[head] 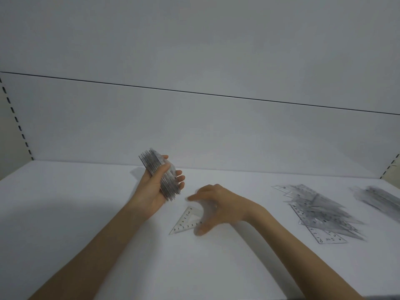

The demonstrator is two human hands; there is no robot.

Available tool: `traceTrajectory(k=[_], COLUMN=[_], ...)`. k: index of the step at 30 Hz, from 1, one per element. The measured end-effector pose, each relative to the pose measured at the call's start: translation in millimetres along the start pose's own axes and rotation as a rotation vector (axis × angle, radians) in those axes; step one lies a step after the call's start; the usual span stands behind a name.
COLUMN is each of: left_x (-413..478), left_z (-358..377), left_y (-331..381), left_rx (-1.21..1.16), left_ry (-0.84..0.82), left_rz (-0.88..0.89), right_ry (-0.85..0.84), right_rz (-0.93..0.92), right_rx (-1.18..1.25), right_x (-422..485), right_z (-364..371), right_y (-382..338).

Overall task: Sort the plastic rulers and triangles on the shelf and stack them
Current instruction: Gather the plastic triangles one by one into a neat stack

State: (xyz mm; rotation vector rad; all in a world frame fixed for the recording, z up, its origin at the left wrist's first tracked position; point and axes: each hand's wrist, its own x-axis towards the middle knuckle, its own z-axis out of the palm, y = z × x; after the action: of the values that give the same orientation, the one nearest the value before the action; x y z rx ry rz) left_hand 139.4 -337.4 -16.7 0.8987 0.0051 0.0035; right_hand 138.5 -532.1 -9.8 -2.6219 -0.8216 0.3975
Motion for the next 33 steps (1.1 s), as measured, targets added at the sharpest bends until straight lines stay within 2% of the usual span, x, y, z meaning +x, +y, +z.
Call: traceTrajectory(k=[6, 10, 16, 18, 21, 26, 30, 33], left_x=[-2.1, -3.6, -4.2, -3.7, -3.3, -1.3, -2.9, -4.3], left_z=[0.9, -1.3, -0.1, -0.4, -0.3, 2.2, 4.4, 5.3], left_y=[-0.3, 0.9, 1.7, 1.1, 1.6, -1.6, -5.0, -4.2], left_rx=[0.001, 0.0, 0.002, 0.0, -0.022, -0.045, -0.004, -0.024], left_ry=[0.007, 0.021, 0.023, 0.031, 0.049, 0.048, -0.061, -0.077], left_rz=[-0.01, -0.007, 0.006, 0.005, -0.018, -0.08, -0.089, -0.084], right_ry=[0.005, -0.001, 0.146, 0.185, 0.336, 0.502, 0.554, 0.587], right_rz=[-0.103, -0.092, -0.108, -0.06, -0.02, -0.076, -0.076, -0.041], right_rx=[-0.063, -0.06, -0.159, -0.078, 0.182, 0.507, 0.587, 0.64], right_x=[2.2, 5.6, -2.2, -6.2, -7.7, 9.5, 38.3, 51.4], right_z=[-7.8, -4.0, 1.0, -7.0, -23.2, -35.5, -26.6, -17.6], right_y=[-7.0, -8.0, -6.3, 0.0, 11.8, -8.3, -35.2, -42.1])
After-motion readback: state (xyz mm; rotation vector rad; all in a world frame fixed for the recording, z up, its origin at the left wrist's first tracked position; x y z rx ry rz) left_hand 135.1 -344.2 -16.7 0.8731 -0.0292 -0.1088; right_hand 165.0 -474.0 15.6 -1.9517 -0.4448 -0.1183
